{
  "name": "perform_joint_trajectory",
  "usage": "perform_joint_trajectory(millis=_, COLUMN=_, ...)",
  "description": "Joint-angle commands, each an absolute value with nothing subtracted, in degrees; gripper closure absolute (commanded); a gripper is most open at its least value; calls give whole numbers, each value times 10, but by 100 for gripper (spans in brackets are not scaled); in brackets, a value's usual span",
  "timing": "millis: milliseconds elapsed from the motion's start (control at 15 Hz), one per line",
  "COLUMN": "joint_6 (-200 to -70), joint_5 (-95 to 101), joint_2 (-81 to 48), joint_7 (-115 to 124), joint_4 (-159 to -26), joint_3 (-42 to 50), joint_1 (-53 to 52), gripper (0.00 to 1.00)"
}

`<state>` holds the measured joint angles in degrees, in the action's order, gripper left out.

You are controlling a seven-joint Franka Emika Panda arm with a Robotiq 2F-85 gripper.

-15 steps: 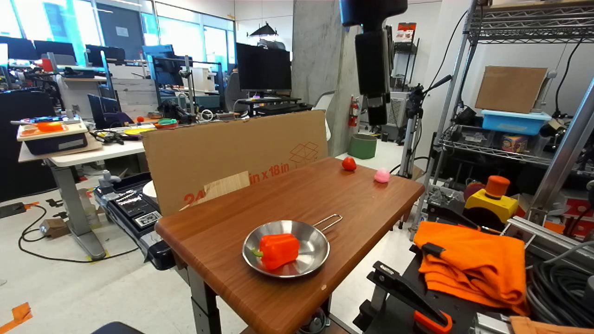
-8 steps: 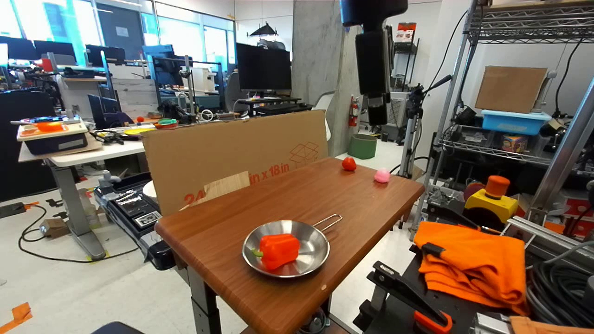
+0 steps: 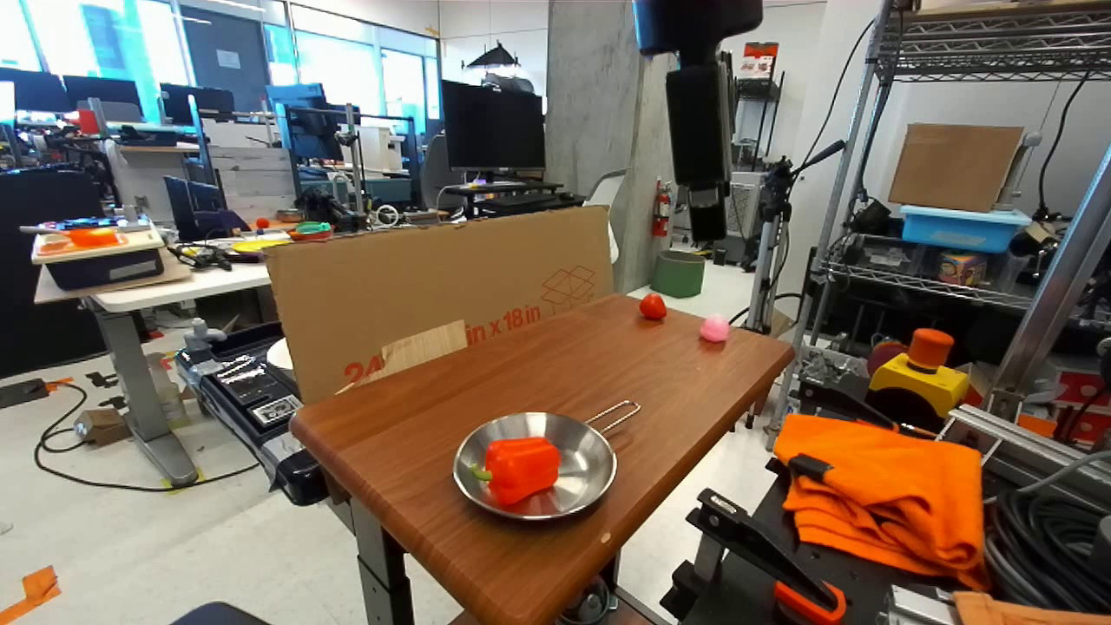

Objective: Remove the pepper from the pan and put it on the table

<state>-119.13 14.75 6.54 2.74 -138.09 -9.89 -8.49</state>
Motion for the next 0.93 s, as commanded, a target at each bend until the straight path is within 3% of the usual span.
perform_joint_trajectory(millis=0, joint_6=-1191, joint_5=149, joint_2=56, joint_7=33, joint_4=-1376, joint_3=-102, joint_1=-88, gripper=0)
perform_joint_trajectory(millis=867, joint_6=-1209, joint_5=159, joint_2=60, joint_7=35, joint_4=-1386, joint_3=-100, joint_1=-87, gripper=0)
